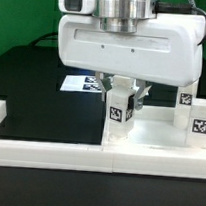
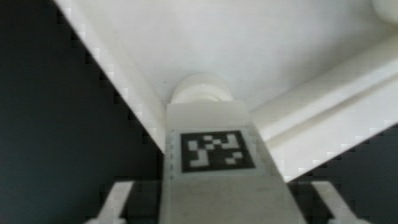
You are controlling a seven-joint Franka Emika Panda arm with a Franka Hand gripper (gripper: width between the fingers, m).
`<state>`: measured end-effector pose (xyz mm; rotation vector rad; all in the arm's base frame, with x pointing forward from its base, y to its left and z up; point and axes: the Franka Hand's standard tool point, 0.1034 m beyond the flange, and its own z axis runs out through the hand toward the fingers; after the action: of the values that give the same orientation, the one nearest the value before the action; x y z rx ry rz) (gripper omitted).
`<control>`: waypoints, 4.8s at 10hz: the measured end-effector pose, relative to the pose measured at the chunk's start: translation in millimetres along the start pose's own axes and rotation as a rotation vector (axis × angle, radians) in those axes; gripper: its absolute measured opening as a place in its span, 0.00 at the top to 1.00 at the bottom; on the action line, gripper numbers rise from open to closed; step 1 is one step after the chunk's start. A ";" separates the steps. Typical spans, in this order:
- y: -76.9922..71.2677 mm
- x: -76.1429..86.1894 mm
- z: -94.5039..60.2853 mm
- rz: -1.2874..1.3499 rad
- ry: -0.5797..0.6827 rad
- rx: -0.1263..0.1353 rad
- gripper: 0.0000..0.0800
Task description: Assemble square table
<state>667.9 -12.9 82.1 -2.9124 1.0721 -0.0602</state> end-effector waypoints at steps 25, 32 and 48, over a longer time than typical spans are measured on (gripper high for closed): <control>-10.3 -4.0 -1.4 -0.170 0.048 -0.023 0.19; -6.5 -2.7 -0.3 0.182 0.050 -0.019 0.63; -4.4 -10.4 5.7 0.315 -0.032 0.049 0.19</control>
Offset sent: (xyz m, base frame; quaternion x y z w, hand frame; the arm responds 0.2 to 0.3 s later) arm -0.0323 -0.0061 -0.0168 0.0434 0.0165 0.4115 0.9102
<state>663.1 -2.7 76.4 -2.6548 1.4839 -0.0296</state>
